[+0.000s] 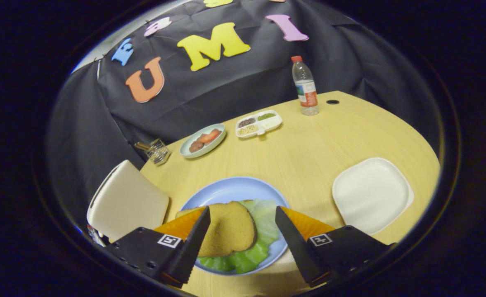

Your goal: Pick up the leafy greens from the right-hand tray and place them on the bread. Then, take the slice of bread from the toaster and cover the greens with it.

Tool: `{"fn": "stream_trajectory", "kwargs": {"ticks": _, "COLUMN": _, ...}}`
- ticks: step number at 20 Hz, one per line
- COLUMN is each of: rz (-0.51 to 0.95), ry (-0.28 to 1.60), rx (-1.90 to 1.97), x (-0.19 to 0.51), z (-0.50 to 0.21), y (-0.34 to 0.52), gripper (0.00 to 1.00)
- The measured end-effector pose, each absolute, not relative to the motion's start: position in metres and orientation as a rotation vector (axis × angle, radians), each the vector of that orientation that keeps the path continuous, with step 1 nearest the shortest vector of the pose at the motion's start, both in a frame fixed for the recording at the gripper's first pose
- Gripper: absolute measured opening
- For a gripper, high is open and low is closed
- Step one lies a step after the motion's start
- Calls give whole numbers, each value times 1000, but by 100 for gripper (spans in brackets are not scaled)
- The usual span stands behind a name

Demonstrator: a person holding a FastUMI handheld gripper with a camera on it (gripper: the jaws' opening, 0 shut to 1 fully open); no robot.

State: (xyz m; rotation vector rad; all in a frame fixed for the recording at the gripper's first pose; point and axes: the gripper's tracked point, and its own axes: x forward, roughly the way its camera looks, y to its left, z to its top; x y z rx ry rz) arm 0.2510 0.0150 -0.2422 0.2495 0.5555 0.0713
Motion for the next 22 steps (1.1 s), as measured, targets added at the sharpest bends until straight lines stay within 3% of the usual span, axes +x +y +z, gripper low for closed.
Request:
{"fn": "stream_trajectory", "kwargs": {"ticks": 12, "rz": 45, "ry": 414, "rx": 83, "x": 196, "z": -183, "y": 21, "gripper": 96}}
{"fn": "stream_trajectory", "kwargs": {"ticks": 22, "rz": 55, "ry": 162, "rx": -65, "x": 87, "z": -88, "y": 48, "gripper": 96}}
